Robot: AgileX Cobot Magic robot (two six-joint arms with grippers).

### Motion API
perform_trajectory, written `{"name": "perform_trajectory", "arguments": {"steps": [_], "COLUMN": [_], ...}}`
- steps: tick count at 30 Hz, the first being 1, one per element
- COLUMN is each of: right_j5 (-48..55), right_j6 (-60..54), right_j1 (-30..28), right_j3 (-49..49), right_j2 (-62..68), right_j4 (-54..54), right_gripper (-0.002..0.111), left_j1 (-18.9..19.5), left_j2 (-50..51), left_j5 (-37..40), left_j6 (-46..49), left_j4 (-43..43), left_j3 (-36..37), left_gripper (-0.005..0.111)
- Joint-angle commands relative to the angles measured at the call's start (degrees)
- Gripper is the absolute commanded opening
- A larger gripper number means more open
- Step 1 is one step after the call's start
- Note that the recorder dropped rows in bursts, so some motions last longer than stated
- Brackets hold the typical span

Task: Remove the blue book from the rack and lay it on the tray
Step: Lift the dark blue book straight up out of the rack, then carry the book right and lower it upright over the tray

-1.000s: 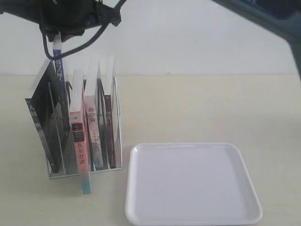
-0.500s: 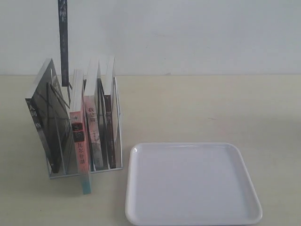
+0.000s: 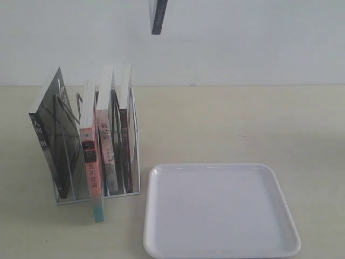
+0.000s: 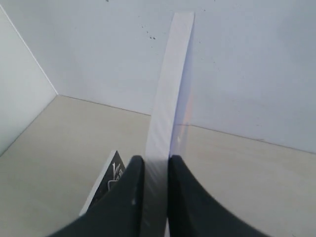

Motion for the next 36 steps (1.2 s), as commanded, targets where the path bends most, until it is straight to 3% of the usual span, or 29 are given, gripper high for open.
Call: {"name": "perform_trajectory", "arguments": {"steps": [1, 8, 36], "right_j5": [-2.1, -2.1, -2.1], "right_j6": [-1.6, -2.6, 7.0], "right_j1": [-0.1, -0.1, -0.1], "right_j3": [-0.1, 2.8, 43.2], "right_j2": [-3.6, -4.6, -21.0], "right_j4": [1.0, 2.1, -4.1], "right_gripper": [0.000, 0.000, 0.000], "left_j1": [0.0, 0.0, 0.0], "left_j2": [-0.2, -0.2, -0.2], "left_j5": [-0.4, -0.4, -0.4], "left_j6": [-0.1, -0.1, -0.1], "left_j4": [0.1, 0.1, 0.1], "left_j3": [0.2, 0.2, 0.2], "left_gripper": [0.004, 0.004, 0.004]}}
